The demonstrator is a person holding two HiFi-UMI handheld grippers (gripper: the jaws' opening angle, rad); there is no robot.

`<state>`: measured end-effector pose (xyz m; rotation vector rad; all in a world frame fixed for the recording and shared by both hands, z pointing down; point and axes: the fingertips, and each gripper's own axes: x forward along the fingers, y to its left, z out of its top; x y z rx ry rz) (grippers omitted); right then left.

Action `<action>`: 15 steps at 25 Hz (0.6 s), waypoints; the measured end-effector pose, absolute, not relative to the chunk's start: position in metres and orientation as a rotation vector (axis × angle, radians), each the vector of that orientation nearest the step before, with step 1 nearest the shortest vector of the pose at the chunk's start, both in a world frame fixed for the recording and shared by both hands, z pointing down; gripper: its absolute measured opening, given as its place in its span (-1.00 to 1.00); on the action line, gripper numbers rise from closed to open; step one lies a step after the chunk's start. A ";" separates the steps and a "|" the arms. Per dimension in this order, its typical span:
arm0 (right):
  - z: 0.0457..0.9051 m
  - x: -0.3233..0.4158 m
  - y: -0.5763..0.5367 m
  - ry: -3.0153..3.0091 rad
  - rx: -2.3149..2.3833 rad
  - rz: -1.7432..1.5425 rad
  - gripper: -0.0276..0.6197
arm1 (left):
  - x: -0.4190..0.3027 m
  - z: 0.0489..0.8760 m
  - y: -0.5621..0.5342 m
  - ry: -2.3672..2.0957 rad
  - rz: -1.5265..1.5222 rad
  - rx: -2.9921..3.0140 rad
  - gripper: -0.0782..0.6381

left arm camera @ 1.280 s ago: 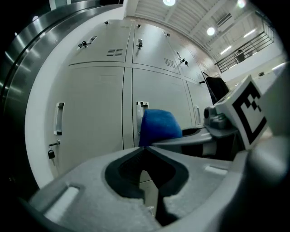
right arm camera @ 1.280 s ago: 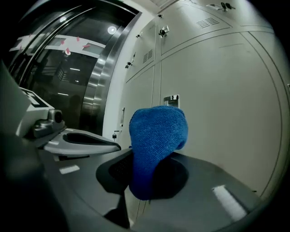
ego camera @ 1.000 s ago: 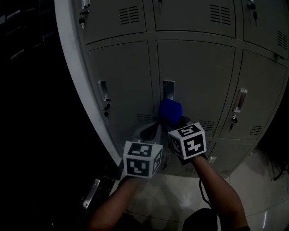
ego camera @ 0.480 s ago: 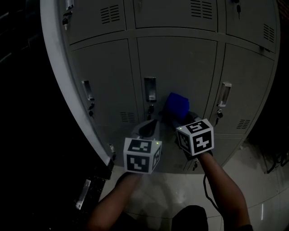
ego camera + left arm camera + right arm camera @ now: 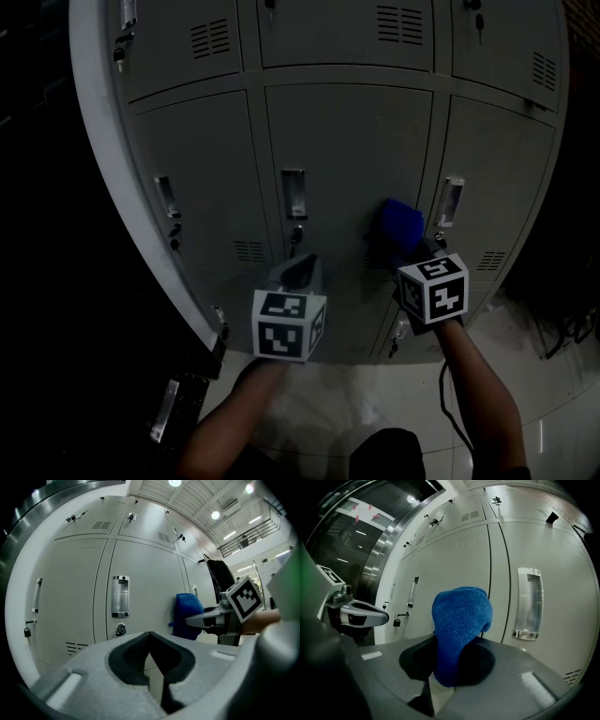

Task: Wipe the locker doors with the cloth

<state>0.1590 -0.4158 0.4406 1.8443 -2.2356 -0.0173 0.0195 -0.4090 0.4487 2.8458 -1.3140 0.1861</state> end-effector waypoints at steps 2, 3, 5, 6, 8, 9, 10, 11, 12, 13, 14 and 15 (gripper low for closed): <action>0.442 0.170 -0.413 -2.223 1.861 -0.010 -0.70 | 0.021 0.450 -0.410 -1.312 0.191 2.847 -0.78; 0.443 0.174 -0.413 -2.218 1.869 -0.004 -0.70 | 0.020 0.451 -0.411 -1.312 0.194 2.847 -0.78; 0.445 0.181 -0.412 -2.208 1.885 0.005 -0.70 | 0.019 0.452 -0.412 -1.312 0.196 2.842 -0.78; 0.446 0.183 -0.412 -2.204 1.891 0.005 -0.70 | 0.018 0.453 -0.413 -1.313 0.196 2.839 -0.78; 0.447 0.184 -0.413 -2.199 1.898 0.001 -0.70 | 0.016 0.456 -0.414 -1.318 0.197 2.833 -0.78; 0.447 0.184 -0.414 -2.197 1.899 -0.002 -0.70 | 0.014 0.457 -0.414 -1.322 0.200 2.830 -0.78; 0.447 0.183 -0.414 -2.193 1.900 -0.007 -0.70 | 0.012 0.458 -0.414 -1.326 0.202 2.827 -0.78; 0.447 0.181 -0.413 -2.190 1.902 -0.016 -0.70 | 0.010 0.460 -0.414 -1.331 0.205 2.824 -0.78; 0.446 0.178 -0.411 -2.193 1.905 -0.026 -0.70 | 0.008 0.461 -0.414 -1.336 0.207 2.822 -0.78; 0.444 0.172 -0.409 -2.207 1.905 -0.039 -0.70 | 0.006 0.462 -0.414 -1.341 0.207 2.821 -0.78; 0.443 0.163 -0.405 -2.231 1.898 -0.058 -0.70 | 0.003 0.462 -0.414 -1.348 0.206 2.821 -0.78; 0.442 0.151 -0.402 -2.259 1.881 -0.085 -0.70 | -0.001 0.463 -0.414 -1.357 0.203 2.820 -0.78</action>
